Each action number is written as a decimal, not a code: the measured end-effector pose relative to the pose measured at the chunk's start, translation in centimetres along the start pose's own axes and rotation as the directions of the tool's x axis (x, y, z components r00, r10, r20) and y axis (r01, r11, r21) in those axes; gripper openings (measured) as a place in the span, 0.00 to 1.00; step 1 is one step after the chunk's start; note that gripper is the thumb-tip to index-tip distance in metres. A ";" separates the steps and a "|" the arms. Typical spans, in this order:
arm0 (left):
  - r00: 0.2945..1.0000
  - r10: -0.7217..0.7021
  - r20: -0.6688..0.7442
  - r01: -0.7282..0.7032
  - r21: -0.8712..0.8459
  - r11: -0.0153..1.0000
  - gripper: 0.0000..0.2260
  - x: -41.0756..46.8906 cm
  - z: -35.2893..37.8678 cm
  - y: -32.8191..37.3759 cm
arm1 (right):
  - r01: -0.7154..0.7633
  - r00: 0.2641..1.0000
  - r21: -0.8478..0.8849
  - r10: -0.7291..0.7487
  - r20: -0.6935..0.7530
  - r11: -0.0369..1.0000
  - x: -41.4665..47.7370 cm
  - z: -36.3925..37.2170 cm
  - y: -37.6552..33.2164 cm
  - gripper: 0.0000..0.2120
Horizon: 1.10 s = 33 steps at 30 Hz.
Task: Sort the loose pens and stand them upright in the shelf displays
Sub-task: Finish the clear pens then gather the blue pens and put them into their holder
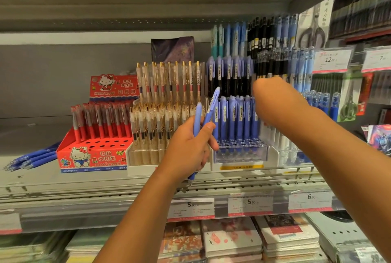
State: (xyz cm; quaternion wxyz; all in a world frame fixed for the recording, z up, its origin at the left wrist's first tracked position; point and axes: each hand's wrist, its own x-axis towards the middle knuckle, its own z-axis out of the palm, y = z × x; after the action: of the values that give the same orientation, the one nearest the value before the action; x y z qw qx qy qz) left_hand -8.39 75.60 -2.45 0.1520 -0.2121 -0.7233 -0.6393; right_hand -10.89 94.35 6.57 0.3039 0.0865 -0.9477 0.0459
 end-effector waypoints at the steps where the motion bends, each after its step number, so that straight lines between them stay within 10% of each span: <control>1: 1.000 0.001 -0.001 -0.001 0.002 1.000 0.06 0.0 0.0 0.0 | 0.008 1.000 -0.005 -0.008 0.005 1.000 -0.1 -0.1 0.0 0.20; 9: 1.000 -0.001 -0.010 0.001 -0.020 1.000 0.13 -0.1 0.1 0.4 | -0.007 1.000 -0.027 0.007 0.007 1.000 -0.6 0.1 -0.4 0.19; 13: 1.000 -0.006 -0.024 0.006 -0.005 1.000 0.12 -0.1 0.1 0.5 | 0.004 0.997 0.291 0.019 -0.077 0.957 -0.9 0.6 -0.4 0.07; 18: 1.000 0.001 -0.015 -0.001 -0.004 1.000 0.11 0.1 0.1 0.3 | -0.221 0.972 0.930 -0.011 0.235 0.293 -2.2 0.9 -2.2 0.09; 33: 1.000 -0.017 -0.009 0.016 -0.020 1.000 0.17 0.1 -0.1 0.2 | -0.165 0.984 0.984 0.064 0.169 -0.059 -3.3 3.3 -3.8 0.14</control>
State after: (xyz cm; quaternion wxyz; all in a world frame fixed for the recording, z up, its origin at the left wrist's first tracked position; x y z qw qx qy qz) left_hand -8.38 75.59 -2.17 0.1478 -0.2047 -0.7181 -0.6485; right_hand -9.36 90.58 2.09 0.1087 0.2010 -0.6339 0.7389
